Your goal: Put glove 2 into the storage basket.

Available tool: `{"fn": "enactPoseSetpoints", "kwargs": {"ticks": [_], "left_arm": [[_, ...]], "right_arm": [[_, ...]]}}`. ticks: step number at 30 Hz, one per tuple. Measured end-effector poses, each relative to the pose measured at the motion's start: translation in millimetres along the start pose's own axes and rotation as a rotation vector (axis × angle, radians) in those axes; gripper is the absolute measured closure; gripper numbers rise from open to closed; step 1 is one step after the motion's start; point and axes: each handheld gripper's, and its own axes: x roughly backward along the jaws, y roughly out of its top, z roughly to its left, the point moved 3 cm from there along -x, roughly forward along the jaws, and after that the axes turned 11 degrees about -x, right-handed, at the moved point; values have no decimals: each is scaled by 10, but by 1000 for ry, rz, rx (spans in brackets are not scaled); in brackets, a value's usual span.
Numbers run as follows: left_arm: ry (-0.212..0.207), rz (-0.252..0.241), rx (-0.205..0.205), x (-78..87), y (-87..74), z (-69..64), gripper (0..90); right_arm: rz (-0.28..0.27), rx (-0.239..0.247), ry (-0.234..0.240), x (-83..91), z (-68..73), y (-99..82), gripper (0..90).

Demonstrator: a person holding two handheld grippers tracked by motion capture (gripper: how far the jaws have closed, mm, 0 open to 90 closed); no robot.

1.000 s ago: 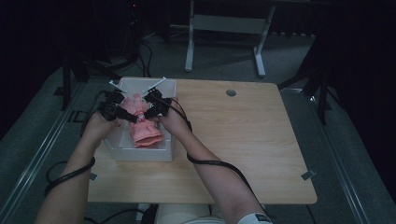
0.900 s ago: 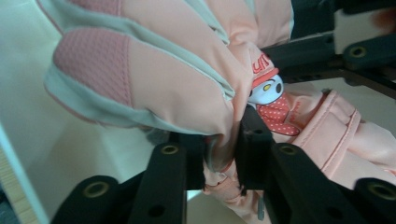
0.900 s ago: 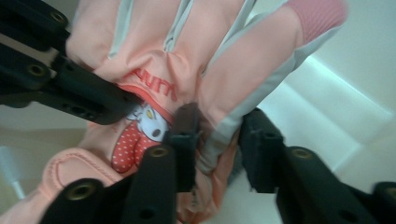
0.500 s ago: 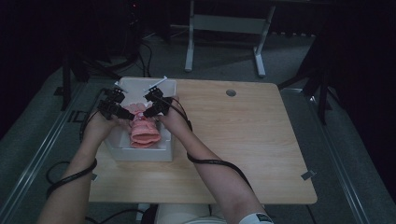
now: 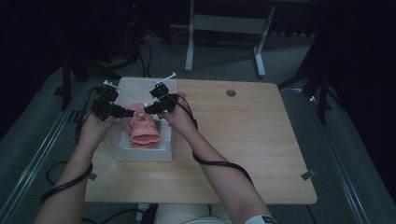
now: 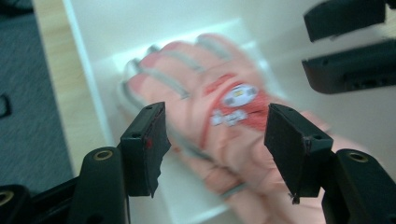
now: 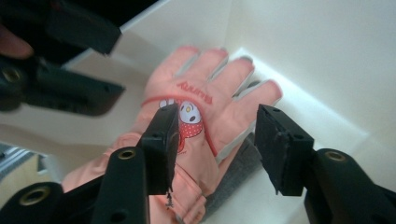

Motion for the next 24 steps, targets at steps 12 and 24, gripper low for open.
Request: {"fn": "enactPoseSetpoints", "kwargs": {"ticks": [12, 24], "left_arm": [[-144, -152, -91, 130, 211, -542, 389], [-264, -195, -199, 109, 364, -1085, 165]], "right_arm": [[-98, 61, 20, 653, -149, -62, 344], [-113, 52, 31, 1005, -529, -303, 199]]}}
